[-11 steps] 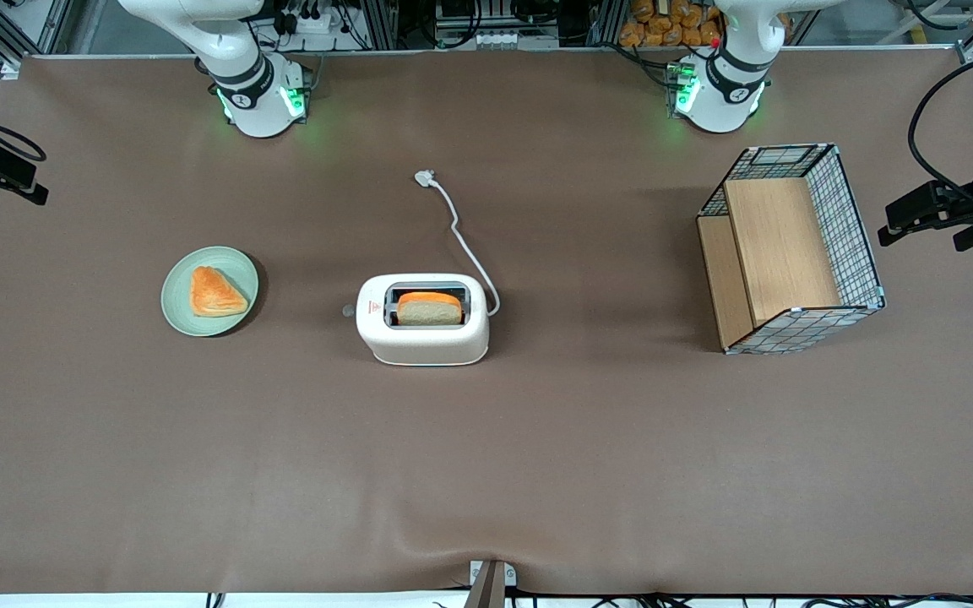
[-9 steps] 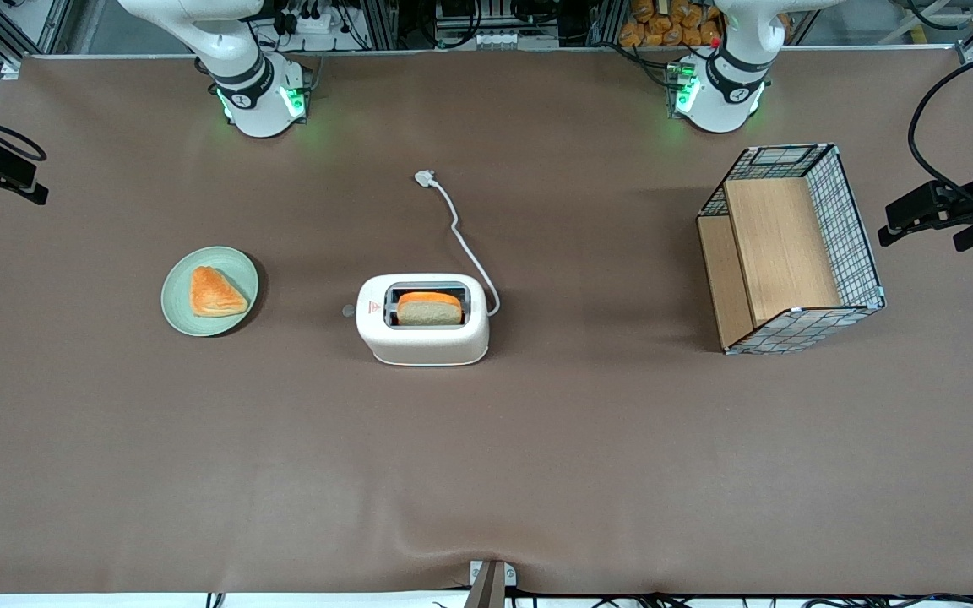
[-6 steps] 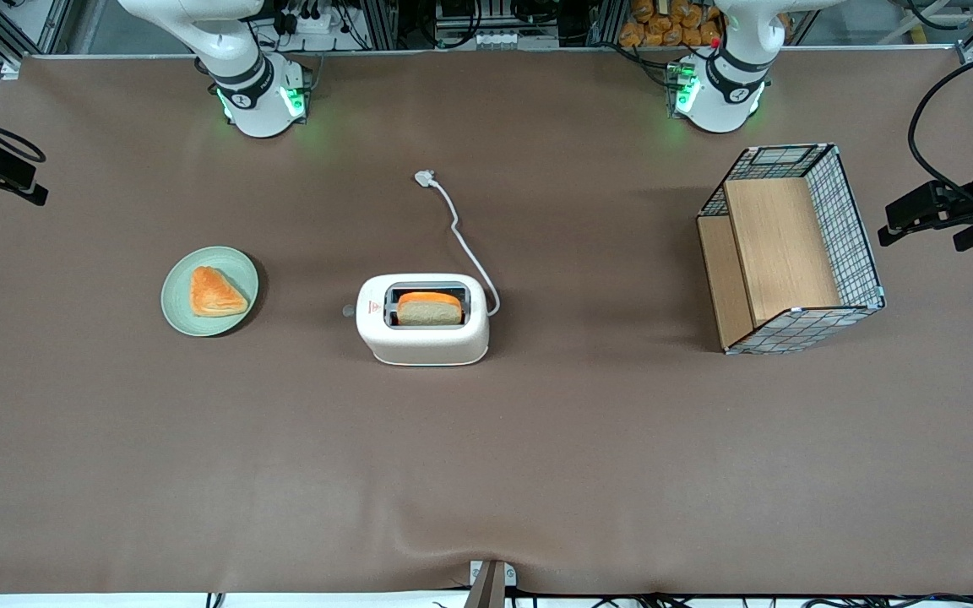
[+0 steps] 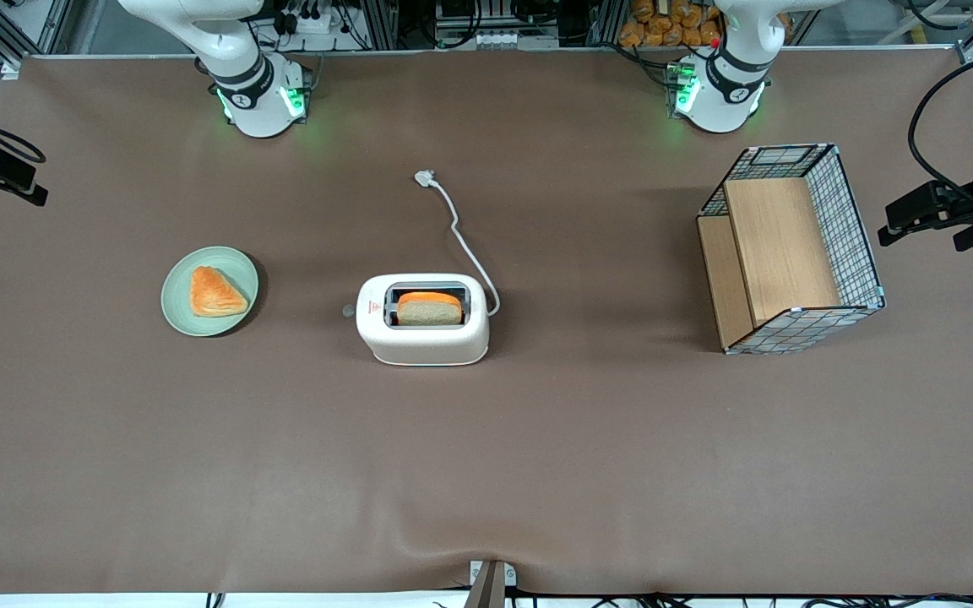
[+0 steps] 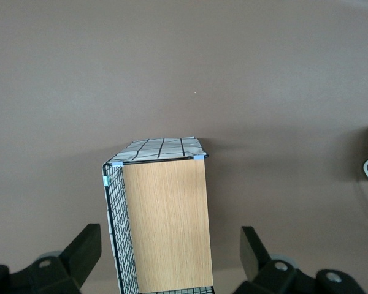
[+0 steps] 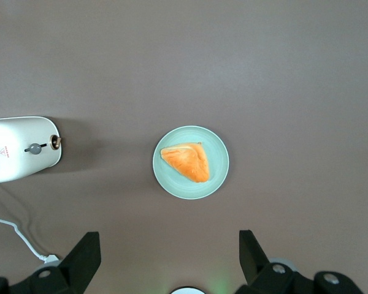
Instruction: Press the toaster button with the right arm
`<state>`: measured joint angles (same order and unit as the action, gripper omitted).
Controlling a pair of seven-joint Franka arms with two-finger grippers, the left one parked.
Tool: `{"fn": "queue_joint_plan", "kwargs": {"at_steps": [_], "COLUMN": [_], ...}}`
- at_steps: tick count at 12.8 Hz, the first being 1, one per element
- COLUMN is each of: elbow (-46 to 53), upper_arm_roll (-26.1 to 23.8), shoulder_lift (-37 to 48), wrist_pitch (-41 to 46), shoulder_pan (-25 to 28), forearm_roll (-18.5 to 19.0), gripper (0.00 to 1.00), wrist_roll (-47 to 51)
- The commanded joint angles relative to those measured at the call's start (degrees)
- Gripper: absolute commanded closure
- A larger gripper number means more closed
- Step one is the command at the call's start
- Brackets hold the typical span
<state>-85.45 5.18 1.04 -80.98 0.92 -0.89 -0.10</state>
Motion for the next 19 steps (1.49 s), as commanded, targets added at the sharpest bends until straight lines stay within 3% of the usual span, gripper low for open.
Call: {"fn": "queue_joint_plan", "kwargs": {"at_steps": [1, 5, 8, 9, 10, 12, 13, 19], "elbow": [0.91, -0.50, -1.38, -2.17, -3.04, -3.67, -3.67, -5.68], "upper_arm_roll": [0.36, 0.36, 0.36, 0.36, 0.45, 0.45, 0.45, 0.36], "shoulder_lift": [-1.12, -2.97, -4.63, -5.16, -5.34, -6.74, -7.45, -12.19], "wrist_pitch": [1.00, 0.83, 0.56, 0.48, 0.48, 0.39, 0.39, -2.24], "shoulder_pan": [2.15, 4.62, 4.45, 4.36, 4.18, 4.01, 4.09, 6.46], "forearm_roll": [0.01, -0.08, -4.46, -5.60, -7.36, -11.14, -12.89, -19.93], "gripper": [0.00, 0.00, 0.00, 0.09, 0.24, 0.70, 0.99, 1.00], "wrist_roll": [0.63, 1.33, 1.42, 1.50, 1.50, 1.50, 1.50, 2.56]}}
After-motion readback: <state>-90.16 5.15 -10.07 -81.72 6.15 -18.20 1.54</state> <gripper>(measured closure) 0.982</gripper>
